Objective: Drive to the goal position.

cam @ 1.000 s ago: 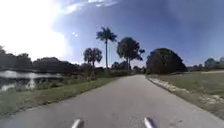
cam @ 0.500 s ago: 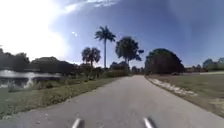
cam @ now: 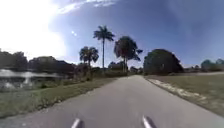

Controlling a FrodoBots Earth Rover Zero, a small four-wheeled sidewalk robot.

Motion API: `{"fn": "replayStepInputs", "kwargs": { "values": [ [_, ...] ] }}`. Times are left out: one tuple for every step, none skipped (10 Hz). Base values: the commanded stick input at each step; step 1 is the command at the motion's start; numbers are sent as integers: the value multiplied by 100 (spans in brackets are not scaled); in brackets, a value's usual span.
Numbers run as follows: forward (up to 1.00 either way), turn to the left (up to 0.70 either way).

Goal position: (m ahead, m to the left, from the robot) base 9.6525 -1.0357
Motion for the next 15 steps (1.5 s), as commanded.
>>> {"fn": "replayStepInputs", "kwargs": {
  "values": [
    [70, 0],
    [70, 0],
    [70, 0],
    [70, 0],
    [70, 0],
    [70, 0],
    [70, 0],
    [70, 0],
    [70, 0],
    [70, 0],
    [70, 0],
    [70, 0],
    [70, 0],
    [70, 0],
    [70, 0]
  ]
}}
